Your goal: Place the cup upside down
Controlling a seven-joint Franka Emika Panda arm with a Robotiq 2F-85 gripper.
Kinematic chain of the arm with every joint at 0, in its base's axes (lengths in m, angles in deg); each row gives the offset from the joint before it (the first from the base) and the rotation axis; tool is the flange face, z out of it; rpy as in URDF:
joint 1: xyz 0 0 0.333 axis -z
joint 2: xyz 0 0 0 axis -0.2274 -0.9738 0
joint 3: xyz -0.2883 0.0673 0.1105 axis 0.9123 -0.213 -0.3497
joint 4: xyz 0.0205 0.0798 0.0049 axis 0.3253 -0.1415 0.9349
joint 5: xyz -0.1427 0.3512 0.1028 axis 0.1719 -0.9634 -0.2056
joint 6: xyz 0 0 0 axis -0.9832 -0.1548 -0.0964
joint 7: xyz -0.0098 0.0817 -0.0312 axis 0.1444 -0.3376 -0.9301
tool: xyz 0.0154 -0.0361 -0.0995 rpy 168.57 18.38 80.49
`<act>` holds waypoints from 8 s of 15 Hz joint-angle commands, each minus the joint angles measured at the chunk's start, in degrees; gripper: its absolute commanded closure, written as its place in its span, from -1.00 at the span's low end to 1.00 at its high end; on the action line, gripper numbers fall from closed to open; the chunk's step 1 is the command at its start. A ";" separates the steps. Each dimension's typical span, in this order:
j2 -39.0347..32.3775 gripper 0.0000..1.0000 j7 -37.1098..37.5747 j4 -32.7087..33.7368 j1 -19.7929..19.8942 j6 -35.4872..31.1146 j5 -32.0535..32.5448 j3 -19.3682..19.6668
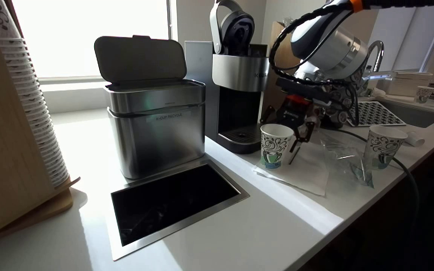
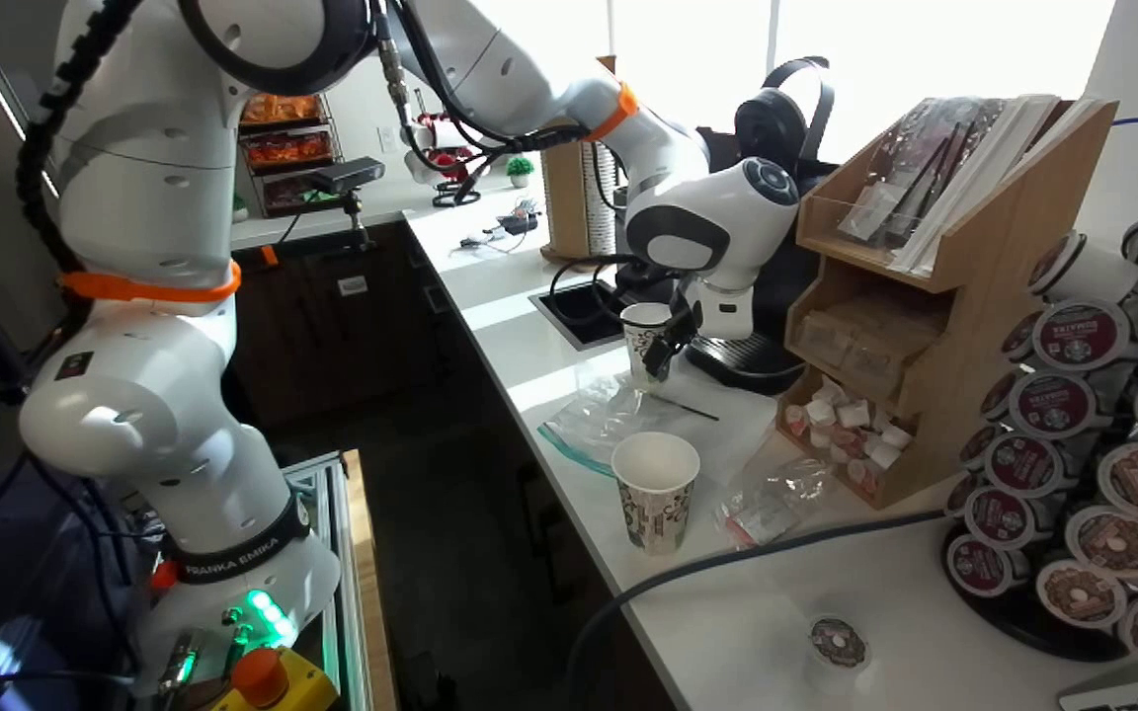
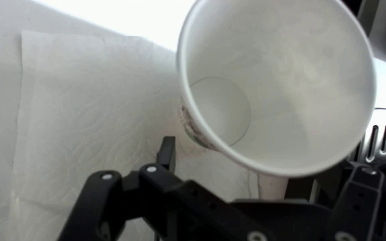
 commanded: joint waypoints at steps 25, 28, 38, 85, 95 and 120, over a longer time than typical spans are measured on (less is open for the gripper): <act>-3.45 -1.00 -0.54 4.37 -0.96 7.84 -2.40 2.07; -3.40 -1.00 -1.12 4.29 -0.96 8.78 -2.87 1.95; -3.63 -1.00 -2.19 4.45 -1.32 10.36 -3.04 1.91; 11.42 -1.00 23.15 -11.10 -9.50 -8.52 36.94 3.29; 10.68 -1.00 22.33 -12.94 -8.57 -17.36 33.41 3.02; 4.97 -1.00 28.28 -12.16 -10.10 -31.30 24.16 1.50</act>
